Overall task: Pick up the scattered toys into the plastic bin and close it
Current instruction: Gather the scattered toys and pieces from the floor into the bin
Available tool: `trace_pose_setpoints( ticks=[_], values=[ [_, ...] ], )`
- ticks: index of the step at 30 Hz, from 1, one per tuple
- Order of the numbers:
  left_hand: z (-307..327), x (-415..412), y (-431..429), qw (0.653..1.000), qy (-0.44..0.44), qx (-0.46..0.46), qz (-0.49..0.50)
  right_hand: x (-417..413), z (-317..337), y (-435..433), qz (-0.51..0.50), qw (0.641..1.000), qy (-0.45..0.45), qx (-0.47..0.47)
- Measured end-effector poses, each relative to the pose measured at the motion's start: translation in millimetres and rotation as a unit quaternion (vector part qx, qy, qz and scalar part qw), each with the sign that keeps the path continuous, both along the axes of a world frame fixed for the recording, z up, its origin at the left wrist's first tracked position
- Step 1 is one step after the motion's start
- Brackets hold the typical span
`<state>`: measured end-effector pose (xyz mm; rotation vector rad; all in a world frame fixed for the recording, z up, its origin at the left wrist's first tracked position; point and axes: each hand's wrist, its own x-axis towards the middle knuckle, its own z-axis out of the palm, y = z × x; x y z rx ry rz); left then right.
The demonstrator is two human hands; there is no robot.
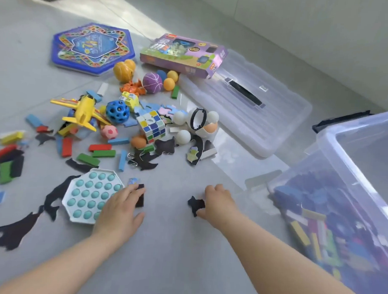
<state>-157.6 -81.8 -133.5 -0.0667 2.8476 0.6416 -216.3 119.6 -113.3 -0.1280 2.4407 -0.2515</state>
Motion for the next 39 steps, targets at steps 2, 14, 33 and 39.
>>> trace_pose_setpoints(
  ticks=[2,14,33,39],
  values=[
    [-4,6,-5,0.999,0.02,0.012,0.035,3,-10,-5,-0.026,1.0,0.0,0.011],
    [-1,16,-69,0.98,0.019,-0.041,0.194,1,-19,-34,-0.099,0.995,0.023,-0.007],
    [3,-3,-100,0.951,-0.165,0.009,0.262,-2,-24,-127,-0.18,0.944,-0.058,-0.269],
    [-6,0,-108,0.929,-0.224,0.09,0.28,-1,-30,-141,-0.143,0.97,-0.023,-0.195]
  ],
)
